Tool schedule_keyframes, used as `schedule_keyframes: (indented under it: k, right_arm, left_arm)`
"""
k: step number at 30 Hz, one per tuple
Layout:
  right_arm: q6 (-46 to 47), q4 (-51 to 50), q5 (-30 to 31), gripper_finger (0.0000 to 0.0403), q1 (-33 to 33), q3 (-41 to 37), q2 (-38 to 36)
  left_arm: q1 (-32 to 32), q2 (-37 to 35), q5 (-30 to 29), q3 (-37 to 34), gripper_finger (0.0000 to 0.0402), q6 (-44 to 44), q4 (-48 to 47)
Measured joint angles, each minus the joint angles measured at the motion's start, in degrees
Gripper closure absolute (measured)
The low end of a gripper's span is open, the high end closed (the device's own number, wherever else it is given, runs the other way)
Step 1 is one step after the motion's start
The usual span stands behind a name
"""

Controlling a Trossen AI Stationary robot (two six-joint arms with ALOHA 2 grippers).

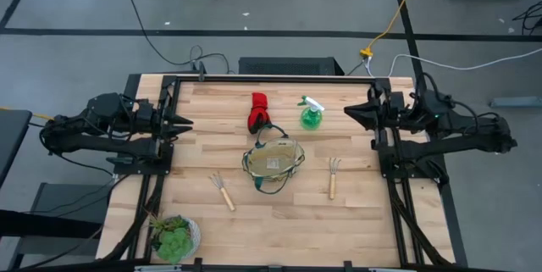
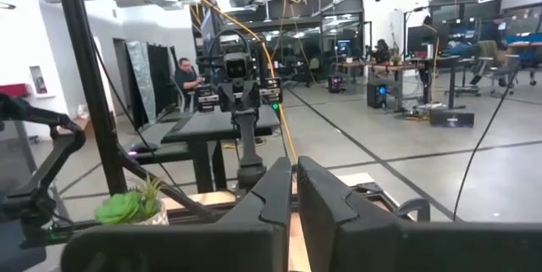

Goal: Pick & Place Garden tools in Gardening bag
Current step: Put the light brown trowel into the light brown and green gardening bag

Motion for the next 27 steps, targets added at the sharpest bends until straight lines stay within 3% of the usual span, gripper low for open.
schedule_keyframes:
  k: [20,27]
  right_arm:
    - [-3.68,2.47,4.79,0.0376,0.00,-0.02,1.83]
    - [-3.45,-3.13,11.12,0.0376,0.02,-0.02,2.04]
  left_arm:
    - [0.00,0.00,0.01,0.00,0.0330,-0.01,-0.01]
    - [0.00,-0.01,0.01,0.00,0.0330,0.01,0.00]
